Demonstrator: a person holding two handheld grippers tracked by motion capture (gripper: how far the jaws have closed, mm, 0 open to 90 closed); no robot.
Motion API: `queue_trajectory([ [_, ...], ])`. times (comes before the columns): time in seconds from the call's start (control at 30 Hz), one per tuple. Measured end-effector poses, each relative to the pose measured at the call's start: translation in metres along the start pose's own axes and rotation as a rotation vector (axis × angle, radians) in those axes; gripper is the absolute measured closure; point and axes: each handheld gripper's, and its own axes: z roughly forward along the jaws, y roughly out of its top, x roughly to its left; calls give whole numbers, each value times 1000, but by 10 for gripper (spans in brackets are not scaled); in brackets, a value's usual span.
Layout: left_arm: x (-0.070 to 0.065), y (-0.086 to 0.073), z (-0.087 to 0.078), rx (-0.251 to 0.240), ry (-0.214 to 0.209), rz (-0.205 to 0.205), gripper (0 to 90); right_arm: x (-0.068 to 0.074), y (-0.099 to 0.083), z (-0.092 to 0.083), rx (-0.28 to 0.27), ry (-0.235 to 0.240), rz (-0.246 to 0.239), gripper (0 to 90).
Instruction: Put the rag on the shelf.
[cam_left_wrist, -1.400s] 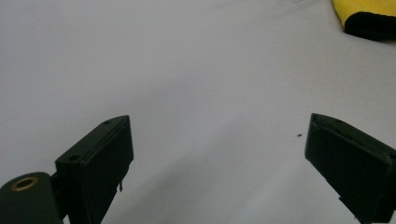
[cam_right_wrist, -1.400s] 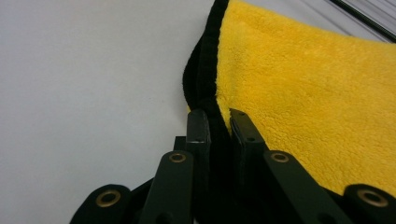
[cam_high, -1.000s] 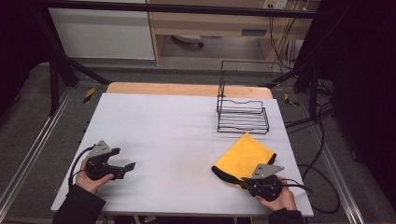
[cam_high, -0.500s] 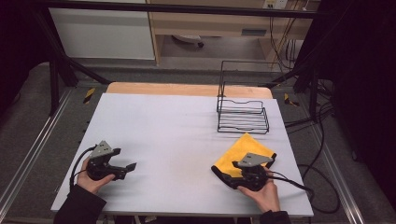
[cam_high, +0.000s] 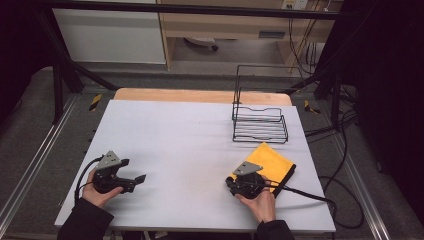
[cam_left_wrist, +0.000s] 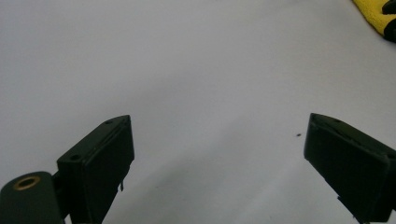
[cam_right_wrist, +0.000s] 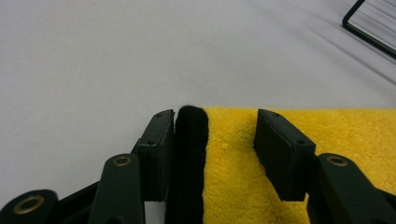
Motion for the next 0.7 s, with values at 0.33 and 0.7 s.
queue_trajectory([
  [0.33, 1, 0, 0, -1, 1, -2, 87, -2, 1, -1, 16, -67, 5, 758],
  [0.7, 2, 0, 0, -1, 0, -6, 90, -12, 6, -12, -41, 3, 98, 796],
])
